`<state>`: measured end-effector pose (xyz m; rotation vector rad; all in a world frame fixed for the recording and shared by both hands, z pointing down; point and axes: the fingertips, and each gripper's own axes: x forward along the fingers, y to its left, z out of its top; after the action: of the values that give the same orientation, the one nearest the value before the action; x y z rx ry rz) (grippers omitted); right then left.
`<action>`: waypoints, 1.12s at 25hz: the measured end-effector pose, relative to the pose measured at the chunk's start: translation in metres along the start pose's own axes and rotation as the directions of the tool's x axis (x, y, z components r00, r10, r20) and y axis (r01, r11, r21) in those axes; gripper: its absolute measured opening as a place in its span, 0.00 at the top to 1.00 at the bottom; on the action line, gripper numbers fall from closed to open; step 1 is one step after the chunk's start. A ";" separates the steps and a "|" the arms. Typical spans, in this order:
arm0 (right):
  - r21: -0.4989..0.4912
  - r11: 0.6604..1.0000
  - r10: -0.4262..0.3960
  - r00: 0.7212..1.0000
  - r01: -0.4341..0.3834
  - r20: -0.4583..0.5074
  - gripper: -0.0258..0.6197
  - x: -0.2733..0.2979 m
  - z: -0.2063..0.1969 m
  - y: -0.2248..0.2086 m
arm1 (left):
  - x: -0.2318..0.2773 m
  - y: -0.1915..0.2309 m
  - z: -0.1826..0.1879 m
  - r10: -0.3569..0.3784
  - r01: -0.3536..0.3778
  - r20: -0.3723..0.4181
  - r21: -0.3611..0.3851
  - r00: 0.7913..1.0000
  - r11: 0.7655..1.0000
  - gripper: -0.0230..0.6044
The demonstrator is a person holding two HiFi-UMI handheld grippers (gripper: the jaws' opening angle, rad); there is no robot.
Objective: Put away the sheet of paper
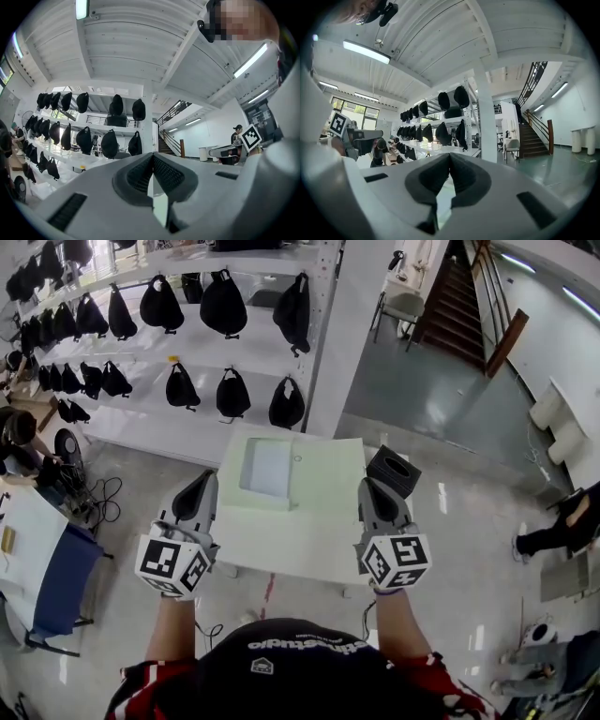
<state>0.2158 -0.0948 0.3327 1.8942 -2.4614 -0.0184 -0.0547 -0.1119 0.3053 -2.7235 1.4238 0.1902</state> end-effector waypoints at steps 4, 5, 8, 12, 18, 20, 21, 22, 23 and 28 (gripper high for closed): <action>-0.018 1.000 -0.004 1.000 0.004 0.009 0.96 0.000 0.003 0.005 | -0.004 0.003 0.001 0.013 -0.013 -0.009 0.024 1.000 1.000 0.96; -0.024 1.000 -0.006 1.000 0.006 0.014 0.96 0.000 0.005 0.005 | -0.004 0.003 0.001 0.016 -0.016 -0.013 0.032 1.000 0.999 0.96; -0.039 0.999 -0.008 1.000 0.009 0.025 0.96 0.000 0.007 0.008 | -0.005 0.004 -0.001 0.024 -0.023 -0.023 0.049 0.999 0.999 0.96; -0.047 0.999 -0.027 0.999 0.028 0.027 0.96 0.000 0.006 0.007 | -0.006 0.008 -0.004 0.031 -0.029 -0.031 0.055 0.999 0.998 0.96; -0.043 0.997 -0.059 0.998 0.059 0.008 0.96 0.001 -0.002 0.001 | -0.003 0.008 -0.007 0.031 -0.028 -0.039 0.072 0.999 0.997 0.96; -0.038 0.997 -0.065 0.998 0.065 0.003 0.96 0.001 -0.005 -0.001 | -0.001 0.007 -0.009 0.023 -0.021 -0.038 0.067 0.999 0.998 0.96; -0.037 0.997 -0.068 0.998 0.068 0.002 0.97 0.001 -0.005 -0.002 | 0.000 0.006 -0.009 0.020 -0.017 -0.037 0.064 0.999 0.998 0.96; -0.037 0.997 -0.070 0.998 0.070 0.002 0.97 0.000 -0.005 -0.003 | 0.000 0.005 -0.010 0.016 -0.014 -0.037 0.062 0.999 0.998 0.96; -0.039 0.997 -0.073 0.997 0.073 0.002 0.97 0.000 -0.005 -0.004 | 0.001 0.004 -0.010 0.014 -0.012 -0.037 0.060 0.999 0.998 0.96; -0.053 0.996 -0.079 0.997 0.079 0.005 0.97 0.000 -0.003 -0.003 | 0.002 0.005 -0.012 0.010 -0.008 -0.038 0.055 0.999 0.998 0.96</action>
<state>0.2185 -0.0956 0.3358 1.9697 -2.3622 -0.0879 -0.0568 -0.1176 0.3167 -2.6909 1.4291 0.0985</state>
